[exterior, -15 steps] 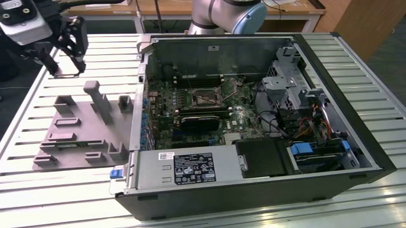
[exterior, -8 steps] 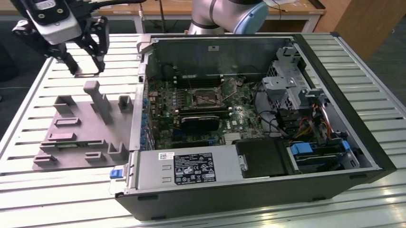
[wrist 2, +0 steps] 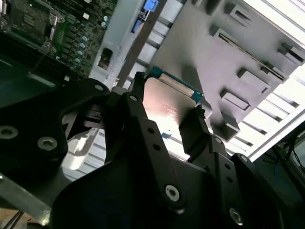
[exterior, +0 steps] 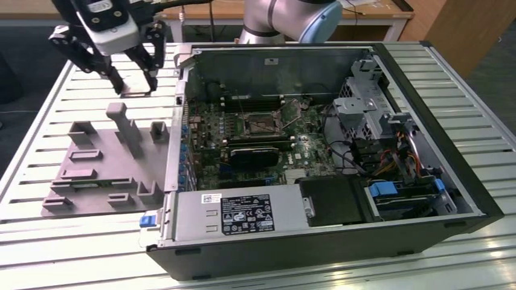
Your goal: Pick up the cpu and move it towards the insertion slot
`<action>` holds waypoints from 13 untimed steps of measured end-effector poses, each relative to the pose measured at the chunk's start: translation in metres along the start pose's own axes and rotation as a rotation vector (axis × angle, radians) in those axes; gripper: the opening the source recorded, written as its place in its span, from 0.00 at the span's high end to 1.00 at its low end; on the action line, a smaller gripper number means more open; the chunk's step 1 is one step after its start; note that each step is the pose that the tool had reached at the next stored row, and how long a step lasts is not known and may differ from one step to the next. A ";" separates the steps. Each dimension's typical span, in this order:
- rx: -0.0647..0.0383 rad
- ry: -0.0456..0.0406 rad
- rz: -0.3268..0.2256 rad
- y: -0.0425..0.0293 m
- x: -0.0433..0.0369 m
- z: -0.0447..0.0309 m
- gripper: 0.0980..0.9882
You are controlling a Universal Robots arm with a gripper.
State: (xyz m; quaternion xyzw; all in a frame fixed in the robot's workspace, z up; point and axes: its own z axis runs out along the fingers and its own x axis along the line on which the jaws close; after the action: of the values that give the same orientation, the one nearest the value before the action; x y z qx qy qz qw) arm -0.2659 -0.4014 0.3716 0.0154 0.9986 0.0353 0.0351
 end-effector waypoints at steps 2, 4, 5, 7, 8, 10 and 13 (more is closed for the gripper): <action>0.000 0.0001 0.000 0.0003 -0.0089 0.0006 0.50; 0.000 0.0001 0.000 0.0005 -0.0179 0.0013 0.50; 0.000 0.0001 0.000 0.0006 -0.0224 0.0016 0.50; 0.000 0.0001 0.000 0.0009 -0.0317 0.0022 0.50; 0.000 0.0002 0.000 0.0011 -0.0363 0.0025 0.50; 0.000 0.0002 0.000 0.0013 -0.0453 0.0032 0.50; 0.000 0.0003 0.000 0.0017 -0.0587 0.0041 0.50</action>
State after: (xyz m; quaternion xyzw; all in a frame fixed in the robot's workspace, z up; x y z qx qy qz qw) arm -0.2071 -0.4014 0.3717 0.0154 0.9986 0.0353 0.0350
